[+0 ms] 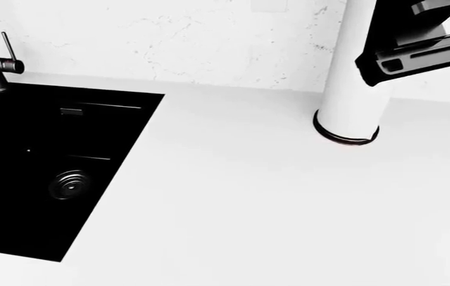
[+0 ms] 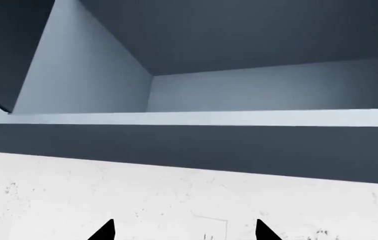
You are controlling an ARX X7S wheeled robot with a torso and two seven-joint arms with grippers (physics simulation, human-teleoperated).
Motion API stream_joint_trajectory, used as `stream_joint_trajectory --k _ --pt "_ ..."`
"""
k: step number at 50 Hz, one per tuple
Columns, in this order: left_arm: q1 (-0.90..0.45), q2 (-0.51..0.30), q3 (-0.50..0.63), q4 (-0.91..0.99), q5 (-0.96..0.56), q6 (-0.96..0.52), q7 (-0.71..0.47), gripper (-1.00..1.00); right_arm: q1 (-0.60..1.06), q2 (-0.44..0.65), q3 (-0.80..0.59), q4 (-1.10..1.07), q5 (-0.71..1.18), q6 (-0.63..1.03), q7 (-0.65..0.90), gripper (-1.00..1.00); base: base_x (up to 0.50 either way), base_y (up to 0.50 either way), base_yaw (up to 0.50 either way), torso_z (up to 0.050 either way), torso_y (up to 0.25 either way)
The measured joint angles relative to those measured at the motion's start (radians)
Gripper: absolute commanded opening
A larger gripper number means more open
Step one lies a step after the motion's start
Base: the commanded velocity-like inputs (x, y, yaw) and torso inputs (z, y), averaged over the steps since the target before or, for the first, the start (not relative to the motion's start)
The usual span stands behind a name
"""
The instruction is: Pick the mango, radish from the counter and place them in the cabinet. Then close the cabinet.
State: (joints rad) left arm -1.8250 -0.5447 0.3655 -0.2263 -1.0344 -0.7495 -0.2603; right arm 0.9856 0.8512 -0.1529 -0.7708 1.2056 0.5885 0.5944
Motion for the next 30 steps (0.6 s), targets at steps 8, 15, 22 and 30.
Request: stream_joint_trajectory --k 8,15,22,30 --pt "-0.020 0.002 0.025 -0.006 0.047 -0.011 0.035 1.00 -0.006 -0.004 -0.002 0.003 -0.004 -0.005 -0.002 1.00 0.00 0.00 0.00 0.004 0.000" --pt "-0.031 0.006 0.040 0.001 0.114 -0.024 0.075 1.00 -0.012 -0.007 -0.003 0.003 -0.009 -0.009 -0.004 1.00 0.00 0.00 0.00 0.003 0.000" --pt "-0.034 0.011 0.047 0.019 0.181 -0.039 0.107 1.00 -0.016 -0.007 -0.002 0.002 -0.011 -0.012 -0.004 1.00 0.00 0.00 0.00 0.000 0.000" --pt "-0.035 0.017 0.046 0.024 0.217 -0.047 0.127 1.00 -0.019 -0.007 -0.001 0.002 -0.012 -0.014 -0.004 1.00 0.00 0.00 0.00 0.000 0.000"
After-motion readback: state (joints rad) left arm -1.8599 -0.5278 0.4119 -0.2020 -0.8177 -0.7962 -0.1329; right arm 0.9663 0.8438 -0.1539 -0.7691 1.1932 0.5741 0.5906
